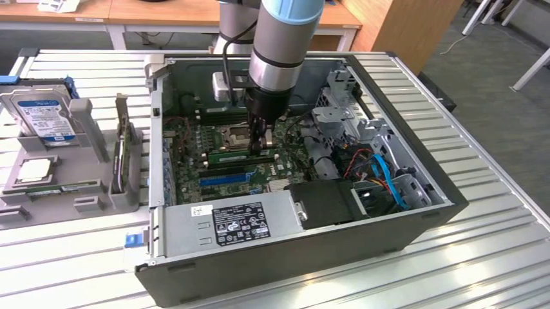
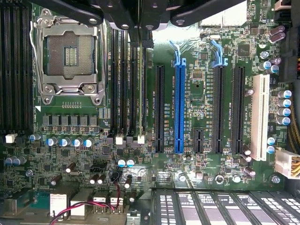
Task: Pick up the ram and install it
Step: 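Insert the ram into the slot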
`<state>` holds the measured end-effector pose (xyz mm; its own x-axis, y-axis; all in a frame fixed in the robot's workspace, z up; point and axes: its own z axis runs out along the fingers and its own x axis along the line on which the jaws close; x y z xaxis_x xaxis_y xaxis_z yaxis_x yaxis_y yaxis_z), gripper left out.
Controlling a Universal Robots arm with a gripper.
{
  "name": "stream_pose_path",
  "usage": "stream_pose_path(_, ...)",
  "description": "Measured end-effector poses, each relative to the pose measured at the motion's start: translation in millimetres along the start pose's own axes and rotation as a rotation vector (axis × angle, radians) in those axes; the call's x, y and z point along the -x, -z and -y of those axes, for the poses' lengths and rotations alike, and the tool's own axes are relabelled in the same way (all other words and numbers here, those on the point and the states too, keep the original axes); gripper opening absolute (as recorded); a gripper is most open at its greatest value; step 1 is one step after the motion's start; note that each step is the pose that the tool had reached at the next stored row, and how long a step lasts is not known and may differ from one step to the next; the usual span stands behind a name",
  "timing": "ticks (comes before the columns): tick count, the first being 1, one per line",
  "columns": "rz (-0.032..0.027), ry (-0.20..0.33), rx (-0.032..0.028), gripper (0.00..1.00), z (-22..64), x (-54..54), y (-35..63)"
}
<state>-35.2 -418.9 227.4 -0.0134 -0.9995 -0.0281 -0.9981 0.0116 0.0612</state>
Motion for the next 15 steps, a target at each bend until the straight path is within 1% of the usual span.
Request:
stream_pose_path(5, 0.0002, 0.000, 0.0000, 0.11, -0.2, 0.1, 2.9)
stream_pose_path(8, 0.0003, 0.000, -0.0001, 0.11, -0.2, 0.1, 3.0)
stream_pose_path(11, 0.0000, 0.000, 0.0039, 0.11, 0.5, 0.1, 3.2)
stream_pose_path(15, 0.0000, 0.000, 0.0051, 0.11, 0.8, 0.1, 3.2)
